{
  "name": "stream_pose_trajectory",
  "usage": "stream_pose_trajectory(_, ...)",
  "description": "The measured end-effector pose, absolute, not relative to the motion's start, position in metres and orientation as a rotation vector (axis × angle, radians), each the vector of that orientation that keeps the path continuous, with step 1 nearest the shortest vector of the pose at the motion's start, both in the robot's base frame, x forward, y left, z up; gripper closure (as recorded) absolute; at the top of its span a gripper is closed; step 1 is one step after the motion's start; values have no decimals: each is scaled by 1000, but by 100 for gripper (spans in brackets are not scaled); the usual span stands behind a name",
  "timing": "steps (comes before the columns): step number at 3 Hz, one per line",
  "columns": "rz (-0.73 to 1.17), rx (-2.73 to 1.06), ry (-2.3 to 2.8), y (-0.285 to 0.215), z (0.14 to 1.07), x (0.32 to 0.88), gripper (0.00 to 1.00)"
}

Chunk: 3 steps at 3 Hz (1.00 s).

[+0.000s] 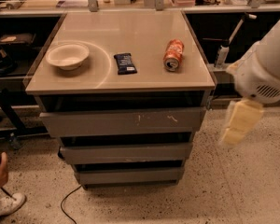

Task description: Open bottom drawer

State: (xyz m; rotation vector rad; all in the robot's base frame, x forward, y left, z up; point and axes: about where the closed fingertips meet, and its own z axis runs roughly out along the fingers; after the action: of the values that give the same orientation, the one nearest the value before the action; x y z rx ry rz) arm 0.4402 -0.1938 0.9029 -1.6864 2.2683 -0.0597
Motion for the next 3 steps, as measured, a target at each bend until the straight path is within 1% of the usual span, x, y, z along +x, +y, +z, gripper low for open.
stream_pose_trajectory(1,5,-1690,2286,-169,828,450,0)
stream_pose_trajectory(2,5,-1690,2286,-169,829,450,0)
stream_pose_trajectory(3,75,-1666,2312,-160,803,443,0)
